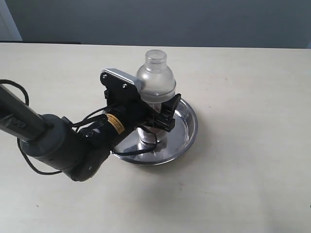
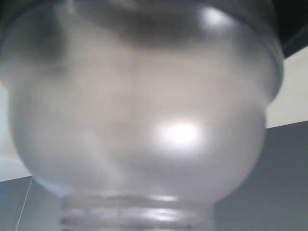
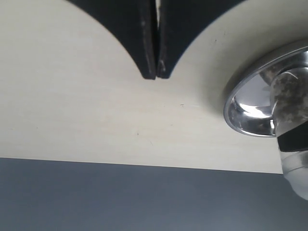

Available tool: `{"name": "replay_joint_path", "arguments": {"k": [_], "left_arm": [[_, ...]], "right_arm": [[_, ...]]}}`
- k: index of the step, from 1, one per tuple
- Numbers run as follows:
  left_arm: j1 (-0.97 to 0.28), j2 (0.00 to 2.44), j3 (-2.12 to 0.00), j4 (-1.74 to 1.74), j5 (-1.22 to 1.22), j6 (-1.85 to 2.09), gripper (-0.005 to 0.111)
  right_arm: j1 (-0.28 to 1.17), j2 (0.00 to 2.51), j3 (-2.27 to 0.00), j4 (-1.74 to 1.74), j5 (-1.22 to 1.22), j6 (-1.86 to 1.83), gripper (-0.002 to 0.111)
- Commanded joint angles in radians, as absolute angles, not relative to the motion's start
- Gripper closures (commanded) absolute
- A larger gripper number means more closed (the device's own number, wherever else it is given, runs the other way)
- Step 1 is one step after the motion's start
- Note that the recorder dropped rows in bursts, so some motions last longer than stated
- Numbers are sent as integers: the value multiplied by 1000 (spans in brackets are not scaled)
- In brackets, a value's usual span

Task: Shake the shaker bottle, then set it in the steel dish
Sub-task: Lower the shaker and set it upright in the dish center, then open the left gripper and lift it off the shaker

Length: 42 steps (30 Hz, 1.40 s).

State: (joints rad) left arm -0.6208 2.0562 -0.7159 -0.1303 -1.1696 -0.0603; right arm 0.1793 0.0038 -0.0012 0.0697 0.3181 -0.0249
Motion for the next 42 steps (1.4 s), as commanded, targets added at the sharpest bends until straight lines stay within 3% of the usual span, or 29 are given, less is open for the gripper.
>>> {"name": "replay_joint_path", "arguments": {"k": [1, 42], "left_arm": [[-620, 2054, -716, -152, -1044, -67, 4], [-620, 1781, -716, -129, -1031, 150, 3]], "right_arm": [[179, 0, 0, 65, 305, -26, 109], [179, 0, 0, 65, 305, -26, 109]]}}
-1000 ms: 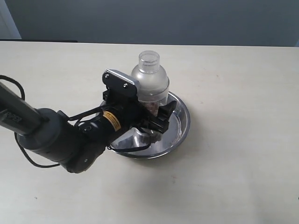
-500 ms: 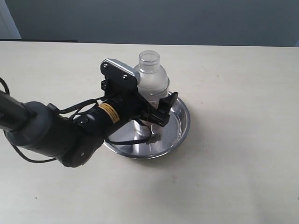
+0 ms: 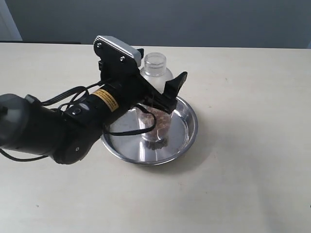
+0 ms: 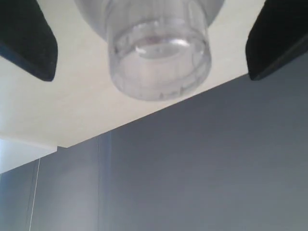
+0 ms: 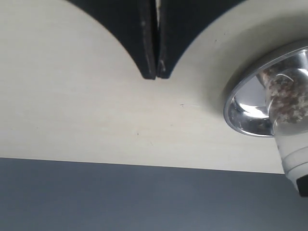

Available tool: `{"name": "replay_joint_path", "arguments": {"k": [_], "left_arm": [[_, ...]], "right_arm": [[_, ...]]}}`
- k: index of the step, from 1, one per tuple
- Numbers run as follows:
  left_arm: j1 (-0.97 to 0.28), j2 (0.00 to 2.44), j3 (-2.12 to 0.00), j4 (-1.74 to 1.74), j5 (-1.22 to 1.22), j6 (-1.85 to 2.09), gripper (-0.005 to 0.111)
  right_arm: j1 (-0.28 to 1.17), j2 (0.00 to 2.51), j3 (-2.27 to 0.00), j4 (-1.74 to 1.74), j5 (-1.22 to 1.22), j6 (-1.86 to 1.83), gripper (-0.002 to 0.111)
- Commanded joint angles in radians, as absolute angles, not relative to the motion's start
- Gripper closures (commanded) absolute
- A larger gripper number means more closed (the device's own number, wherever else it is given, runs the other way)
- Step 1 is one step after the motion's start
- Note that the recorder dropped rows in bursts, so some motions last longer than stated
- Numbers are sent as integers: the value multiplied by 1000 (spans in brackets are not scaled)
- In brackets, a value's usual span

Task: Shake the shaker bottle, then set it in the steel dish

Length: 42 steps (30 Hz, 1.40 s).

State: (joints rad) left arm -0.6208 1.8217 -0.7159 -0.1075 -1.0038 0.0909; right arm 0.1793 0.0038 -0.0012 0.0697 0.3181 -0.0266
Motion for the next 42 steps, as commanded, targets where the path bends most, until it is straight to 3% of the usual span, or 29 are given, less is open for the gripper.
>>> {"name": "replay_joint_path", "arguments": {"k": [1, 9, 17, 19, 23, 28, 42], "left_arm": [[-620, 1768, -716, -135, -1034, 165, 3], [-620, 1648, -716, -253, -1021, 202, 3], [-620, 1504, -716, -391, -861, 280, 8], [-620, 1462, -716, -450, -807, 333, 17], [-620, 1377, -716, -481, -674, 386, 48], [-620, 1287, -716, -477, -504, 408, 106], [-620, 1110, -716, -477, -162, 663, 106]], "right_arm": [[179, 0, 0, 65, 305, -26, 109], [179, 0, 0, 65, 305, -26, 109], [179, 0, 0, 65, 305, -26, 109], [179, 0, 0, 65, 305, -26, 109], [179, 0, 0, 65, 305, -26, 109], [179, 0, 0, 65, 305, -26, 109], [179, 0, 0, 65, 305, -26, 109]]}}
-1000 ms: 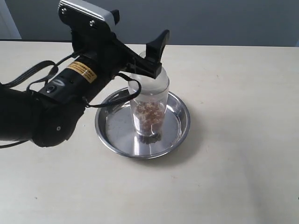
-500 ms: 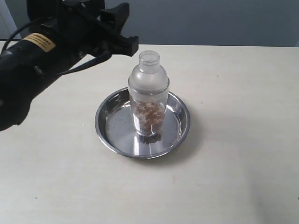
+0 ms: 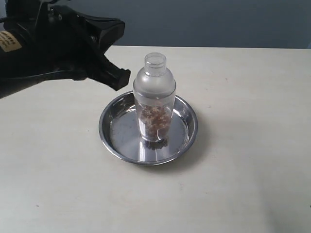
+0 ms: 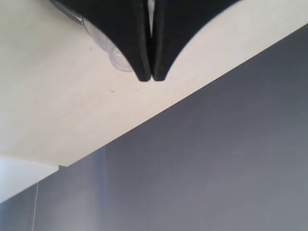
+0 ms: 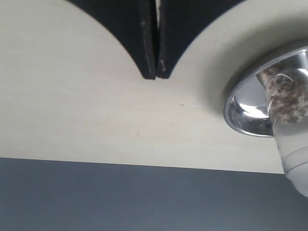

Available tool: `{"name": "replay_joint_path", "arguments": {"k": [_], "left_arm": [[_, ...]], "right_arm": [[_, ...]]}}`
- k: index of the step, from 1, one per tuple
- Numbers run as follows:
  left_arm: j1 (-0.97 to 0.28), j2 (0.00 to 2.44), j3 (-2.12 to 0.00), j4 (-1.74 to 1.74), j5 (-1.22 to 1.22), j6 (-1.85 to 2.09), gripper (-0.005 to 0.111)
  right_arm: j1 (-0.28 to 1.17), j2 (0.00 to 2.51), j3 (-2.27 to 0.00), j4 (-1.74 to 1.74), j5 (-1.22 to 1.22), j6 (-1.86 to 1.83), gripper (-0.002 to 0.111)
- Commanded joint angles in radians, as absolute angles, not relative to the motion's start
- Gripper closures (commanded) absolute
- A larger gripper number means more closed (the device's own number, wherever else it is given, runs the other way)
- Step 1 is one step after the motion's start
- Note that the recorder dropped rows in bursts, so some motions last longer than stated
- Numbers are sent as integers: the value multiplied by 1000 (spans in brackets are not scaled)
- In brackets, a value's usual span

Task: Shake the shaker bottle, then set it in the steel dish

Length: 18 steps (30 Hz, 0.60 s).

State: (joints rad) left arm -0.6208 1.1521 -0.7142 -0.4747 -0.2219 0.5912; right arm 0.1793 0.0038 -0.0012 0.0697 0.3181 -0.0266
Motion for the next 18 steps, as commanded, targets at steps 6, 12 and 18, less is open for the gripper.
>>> {"name": "replay_joint_path", "arguments": {"k": [6, 12, 18], "left_arm": [[-620, 1091, -716, -477, -142, 670, 106], [-620, 1062, -690, -481, -90, 626, 106], [-620, 910, -526, -462, -373, 422, 106]], "right_arm": [[179, 0, 0, 65, 305, -26, 109], [179, 0, 0, 65, 305, -26, 109], [179, 0, 0, 65, 305, -26, 109]]}}
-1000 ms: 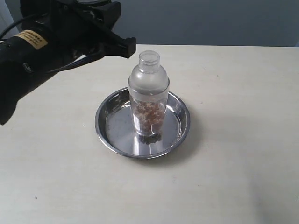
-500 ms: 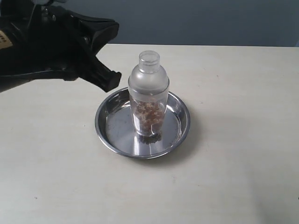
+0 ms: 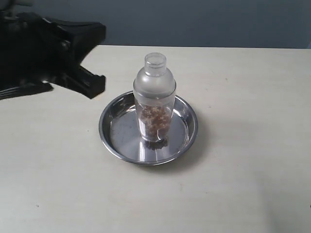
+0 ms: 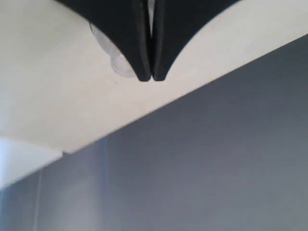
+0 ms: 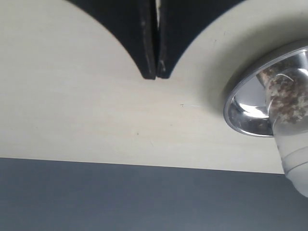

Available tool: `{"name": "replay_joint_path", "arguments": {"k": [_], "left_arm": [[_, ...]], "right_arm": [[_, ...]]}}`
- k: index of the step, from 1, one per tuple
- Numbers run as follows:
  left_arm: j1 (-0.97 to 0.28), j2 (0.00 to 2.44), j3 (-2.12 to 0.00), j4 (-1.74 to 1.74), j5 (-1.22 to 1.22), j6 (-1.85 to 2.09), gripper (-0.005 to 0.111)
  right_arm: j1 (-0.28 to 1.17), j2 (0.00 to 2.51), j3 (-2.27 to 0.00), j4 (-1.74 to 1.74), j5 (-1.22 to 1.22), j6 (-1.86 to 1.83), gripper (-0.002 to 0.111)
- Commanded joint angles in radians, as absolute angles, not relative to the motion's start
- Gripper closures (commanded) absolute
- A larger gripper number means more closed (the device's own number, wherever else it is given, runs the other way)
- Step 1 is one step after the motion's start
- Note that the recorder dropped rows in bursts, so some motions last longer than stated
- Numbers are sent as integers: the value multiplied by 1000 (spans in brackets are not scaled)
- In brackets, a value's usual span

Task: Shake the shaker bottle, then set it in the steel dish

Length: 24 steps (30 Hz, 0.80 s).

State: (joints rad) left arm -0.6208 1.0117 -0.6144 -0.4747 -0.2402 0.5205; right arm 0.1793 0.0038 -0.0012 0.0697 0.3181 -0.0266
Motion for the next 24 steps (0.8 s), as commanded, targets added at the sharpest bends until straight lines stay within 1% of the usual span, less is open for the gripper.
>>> {"name": "replay_joint_path", "arguments": {"k": [1, 4, 7, 8, 12, 15, 19, 21, 22, 23, 24], "left_arm": [[-620, 888, -513, -446, -342, 422, 106], [-620, 779, -464, -366, -119, 429, 106], [-620, 693, -457, -191, 122, 427, 106], [-620, 659, -457, -157, 167, 426, 106], [-620, 572, -457, -99, 181, 426, 106], [-620, 534, -457, -191, 183, 392, 106], [-618, 499, -454, -208, 217, 374, 106], [-569, 481, -436, -267, 218, 374, 106], [-508, 472, -413, -320, 204, 374, 106], [-481, 466, -402, -342, 199, 374, 106], [-411, 445, -375, -390, 191, 374, 106]], "right_arm": [[179, 0, 0, 65, 305, -26, 109], [179, 0, 0, 65, 305, -26, 109], [179, 0, 0, 65, 305, -26, 109], [179, 0, 0, 65, 305, -26, 109], [179, 0, 0, 65, 305, -26, 109], [179, 0, 0, 65, 305, -26, 109], [179, 0, 0, 65, 305, -26, 109], [179, 0, 0, 65, 305, -26, 109], [179, 0, 0, 65, 305, -26, 109], [179, 0, 0, 65, 305, -26, 109], [179, 0, 0, 65, 305, -26, 109]]}}
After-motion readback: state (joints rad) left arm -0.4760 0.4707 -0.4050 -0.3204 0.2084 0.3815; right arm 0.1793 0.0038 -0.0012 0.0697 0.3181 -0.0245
